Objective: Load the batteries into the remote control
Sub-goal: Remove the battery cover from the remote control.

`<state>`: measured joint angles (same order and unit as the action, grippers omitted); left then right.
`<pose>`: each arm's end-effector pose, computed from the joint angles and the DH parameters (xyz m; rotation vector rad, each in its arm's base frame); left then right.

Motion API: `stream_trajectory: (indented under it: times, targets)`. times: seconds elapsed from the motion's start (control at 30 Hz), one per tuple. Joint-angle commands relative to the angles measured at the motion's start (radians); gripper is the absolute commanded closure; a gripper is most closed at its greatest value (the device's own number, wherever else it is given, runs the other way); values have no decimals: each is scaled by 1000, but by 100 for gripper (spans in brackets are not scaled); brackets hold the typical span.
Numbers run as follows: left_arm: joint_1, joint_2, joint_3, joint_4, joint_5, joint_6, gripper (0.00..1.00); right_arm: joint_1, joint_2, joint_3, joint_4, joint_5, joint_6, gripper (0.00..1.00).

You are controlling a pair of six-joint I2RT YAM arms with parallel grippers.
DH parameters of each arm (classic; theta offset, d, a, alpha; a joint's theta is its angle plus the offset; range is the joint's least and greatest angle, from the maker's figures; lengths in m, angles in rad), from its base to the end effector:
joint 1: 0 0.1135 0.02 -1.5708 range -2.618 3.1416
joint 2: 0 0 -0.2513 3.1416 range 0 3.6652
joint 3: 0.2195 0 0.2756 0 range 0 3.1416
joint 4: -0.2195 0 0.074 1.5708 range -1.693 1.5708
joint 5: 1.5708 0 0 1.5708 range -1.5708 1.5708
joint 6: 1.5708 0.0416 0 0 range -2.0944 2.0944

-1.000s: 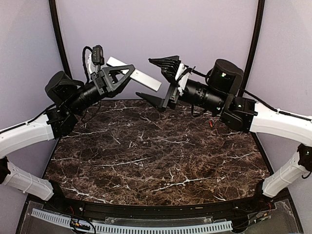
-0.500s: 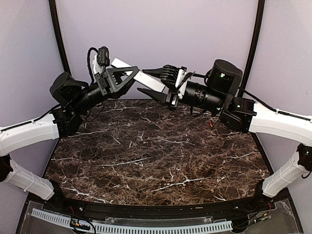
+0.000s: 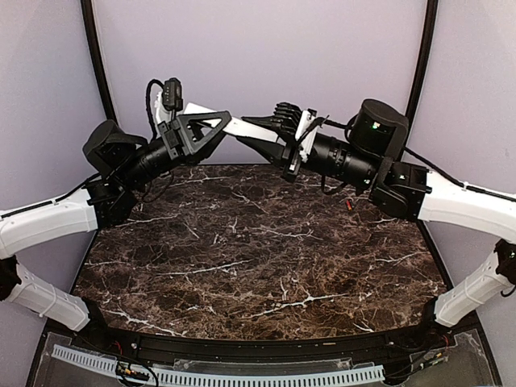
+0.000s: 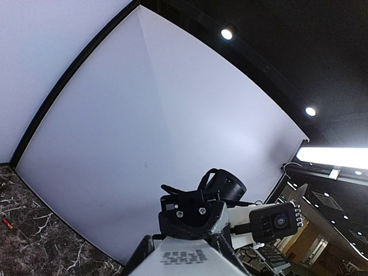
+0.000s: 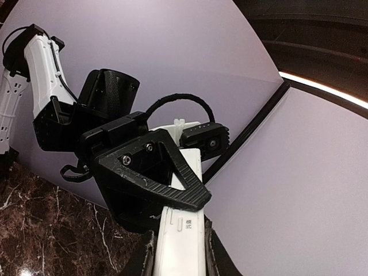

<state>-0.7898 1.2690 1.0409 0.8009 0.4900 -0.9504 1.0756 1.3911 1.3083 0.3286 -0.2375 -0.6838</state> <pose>0.2071 -0.2367 0.4111 0.4308 1.1809 -1.7866 0.1620 0.3206 0.4262 -1.1569 0.6925 0.4885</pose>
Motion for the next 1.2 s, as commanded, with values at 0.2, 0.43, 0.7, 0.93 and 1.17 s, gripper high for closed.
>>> stream_trajectory:
  times: [0.2, 0.43, 0.7, 0.93, 1.17]
  targets:
    - [1, -100, 9, -23, -40, 95, 100, 10, -84, -80, -141, 79, 63, 71]
    - [1, -102, 7, -22, -44, 95, 100, 10, -124, -119, -147, 109, 65, 72]
    - [1, -101, 8, -31, -50, 103, 100, 10, -146, -131, -159, 130, 63, 97]
    - [1, -100, 18, -52, -51, 114, 100, 10, -179, -166, -161, 152, 90, 59]
    - [1, -91, 25, -58, -47, 114, 100, 10, -196, -174, -161, 155, 104, 54]
